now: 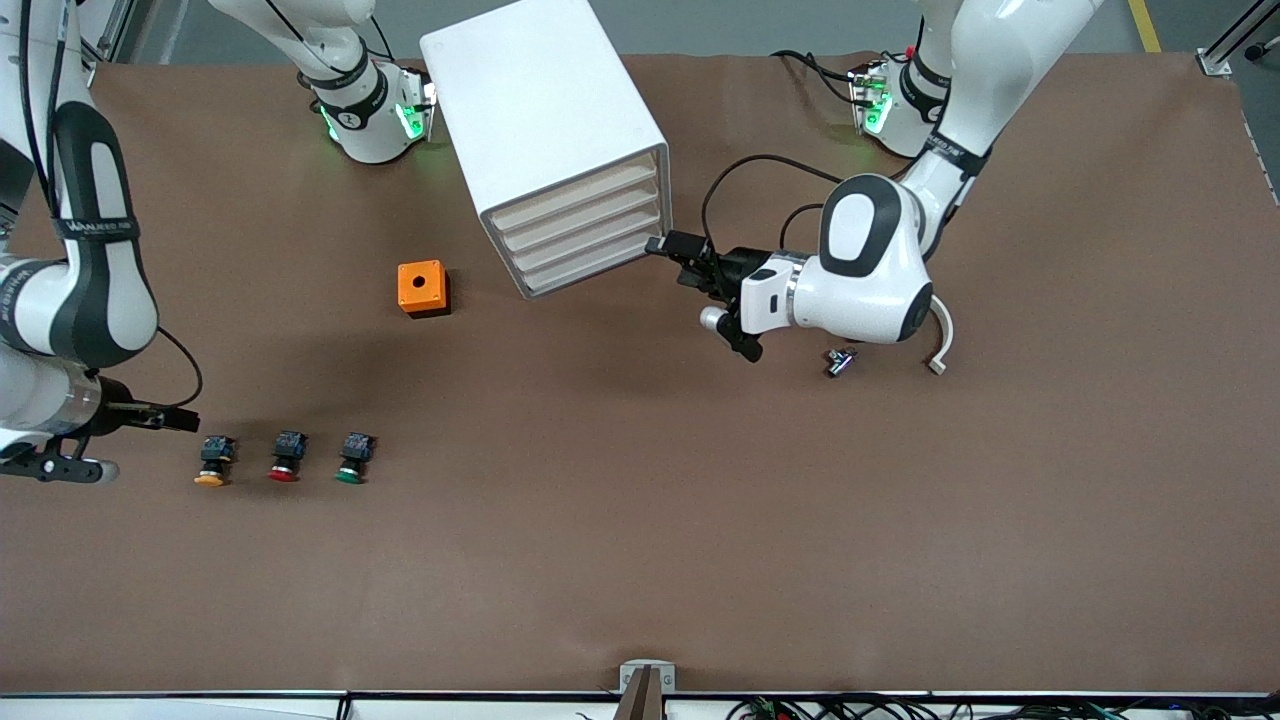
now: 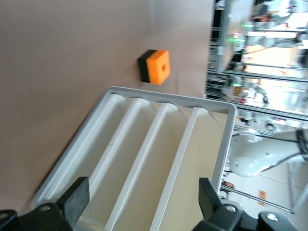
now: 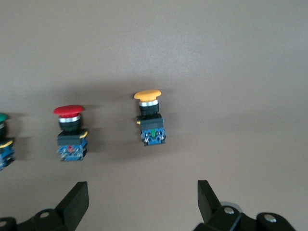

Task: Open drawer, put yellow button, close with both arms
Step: 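Grasp the drawer handle with the left gripper while the right gripper grasps the yellow button, then pull the drawer open with the left gripper while the right gripper lifts the button, then carry the yellow button over the drawer with the right gripper while the left gripper withdraws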

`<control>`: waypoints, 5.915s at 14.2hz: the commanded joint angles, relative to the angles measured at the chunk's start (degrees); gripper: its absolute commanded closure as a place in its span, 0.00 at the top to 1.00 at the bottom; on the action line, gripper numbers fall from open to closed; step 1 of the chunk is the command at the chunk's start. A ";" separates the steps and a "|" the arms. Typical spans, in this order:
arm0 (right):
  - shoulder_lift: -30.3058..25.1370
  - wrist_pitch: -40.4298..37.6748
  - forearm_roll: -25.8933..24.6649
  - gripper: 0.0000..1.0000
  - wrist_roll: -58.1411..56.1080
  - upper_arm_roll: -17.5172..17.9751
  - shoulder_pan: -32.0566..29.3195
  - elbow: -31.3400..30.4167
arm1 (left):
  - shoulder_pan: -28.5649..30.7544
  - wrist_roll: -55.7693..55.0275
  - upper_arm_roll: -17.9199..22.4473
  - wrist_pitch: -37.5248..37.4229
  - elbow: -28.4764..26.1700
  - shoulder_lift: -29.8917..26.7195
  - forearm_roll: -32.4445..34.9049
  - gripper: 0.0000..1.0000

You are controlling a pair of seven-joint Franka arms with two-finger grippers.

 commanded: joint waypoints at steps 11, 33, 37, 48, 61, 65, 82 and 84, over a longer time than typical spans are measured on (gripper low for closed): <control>9.91 9.63 -0.30 1.00 -8.43 1.01 -2.48 0.60 | -7.69 16.49 -1.05 1.03 -5.39 4.20 -21.34 0.76; 13.34 13.76 2.96 0.35 -8.25 1.10 -2.57 1.22 | -12.79 27.21 -1.40 3.14 -4.07 5.95 -29.69 0.27; 12.20 12.71 2.95 0.36 -8.25 1.01 -2.31 1.31 | -13.32 27.83 -1.40 3.31 -4.16 5.95 -30.40 0.19; -2.12 -7.49 2.96 0.35 -4.66 1.18 0.85 1.22 | -9.81 27.48 -0.53 3.58 -0.38 8.15 -29.70 0.02; -19.61 -27.80 2.96 0.34 28.54 1.18 18.77 1.31 | -8.84 24.40 8.61 3.58 9.90 12.98 -25.47 0.05; -21.47 -29.48 2.96 0.34 45.14 1.27 27.64 1.57 | -9.28 23.61 9.50 3.58 10.61 13.34 -25.47 0.11; -16.46 -12.26 14.56 0.28 103.27 1.27 54.03 2.36 | -1.98 -30.95 9.76 0.33 23.34 9.56 25.01 1.00; -15.93 -10.68 17.79 0.28 104.95 1.27 54.38 1.84 | -2.86 -34.55 9.76 -1.16 25.71 9.56 38.61 1.00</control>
